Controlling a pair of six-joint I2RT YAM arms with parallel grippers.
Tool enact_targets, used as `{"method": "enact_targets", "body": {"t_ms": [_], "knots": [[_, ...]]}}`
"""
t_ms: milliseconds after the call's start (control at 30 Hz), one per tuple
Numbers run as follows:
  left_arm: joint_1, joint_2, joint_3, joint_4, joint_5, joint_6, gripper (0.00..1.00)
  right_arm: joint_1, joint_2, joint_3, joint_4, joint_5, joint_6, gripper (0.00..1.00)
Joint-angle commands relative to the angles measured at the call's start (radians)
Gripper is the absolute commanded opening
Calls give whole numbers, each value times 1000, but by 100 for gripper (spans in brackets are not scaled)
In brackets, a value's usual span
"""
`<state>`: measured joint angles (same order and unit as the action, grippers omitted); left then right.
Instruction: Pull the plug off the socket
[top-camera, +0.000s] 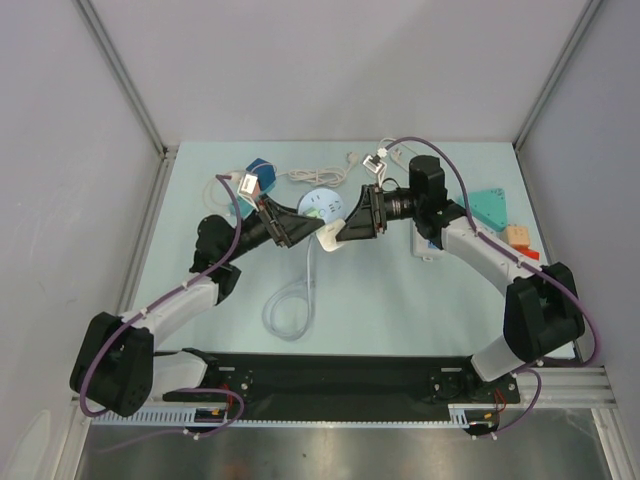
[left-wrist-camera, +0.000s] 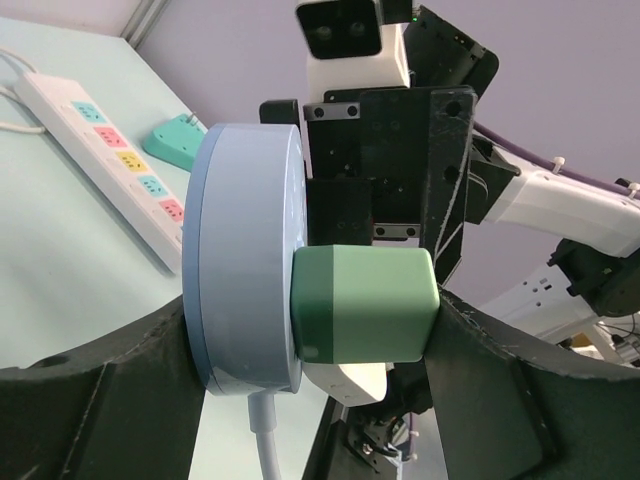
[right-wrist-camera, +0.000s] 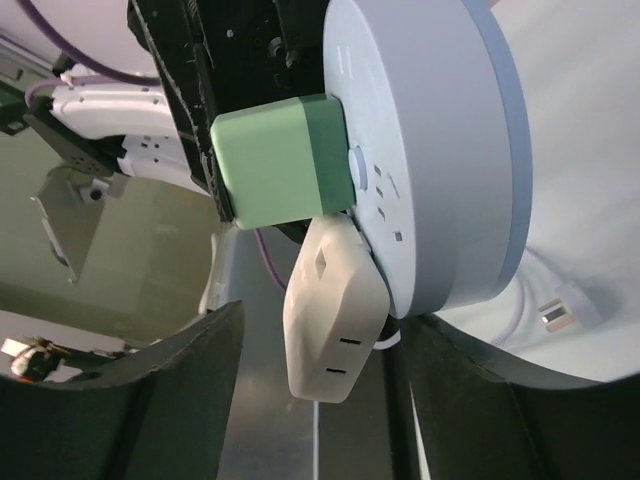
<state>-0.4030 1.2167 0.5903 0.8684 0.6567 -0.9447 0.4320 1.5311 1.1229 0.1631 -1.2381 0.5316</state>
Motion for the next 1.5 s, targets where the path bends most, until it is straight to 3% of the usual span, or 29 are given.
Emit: {"method": "enact_targets", "body": {"t_ms": [0, 167, 333, 400, 433, 500, 633, 733, 900, 1333, 1433, 1467], "knots": [[-19, -34, 57, 67, -20, 82, 0, 14, 14, 21, 111, -14, 126, 67], [-45, -74, 48, 61, -75, 226, 0, 22, 23, 3, 171, -23, 183, 48], [-80, -85, 42, 60, -103, 300, 0, 22, 26, 5, 219, -31, 229, 43], [-88, -82, 32, 81, -108, 305, 0, 27, 35, 6, 228, -31, 237, 32], [-89, -82, 25, 90, -112, 305, 0, 28, 38, 9, 233, -31, 237, 16], [-91, -86, 19, 98, -130, 311, 0, 30, 41, 12, 231, -37, 232, 0], [-91, -101, 8, 25, -233, 397, 0, 34, 8, 14, 208, -72, 187, 0], [-91, -102, 0, -35, -318, 458, 0, 36, -34, 29, 78, -104, 45, 0], [-91, -92, -9, -74, -384, 524, 0, 37, -68, -49, 280, -211, 180, 0], [-88, -85, -10, -114, -477, 646, 0, 1, -123, -20, 43, -187, -8, 0], [-88, -94, -1, -103, -445, 621, 0, -19, -131, 11, -196, -112, -198, 0], [-88, -98, 5, -109, -437, 613, 0, -25, -132, 59, -305, -40, -398, 0]]}}
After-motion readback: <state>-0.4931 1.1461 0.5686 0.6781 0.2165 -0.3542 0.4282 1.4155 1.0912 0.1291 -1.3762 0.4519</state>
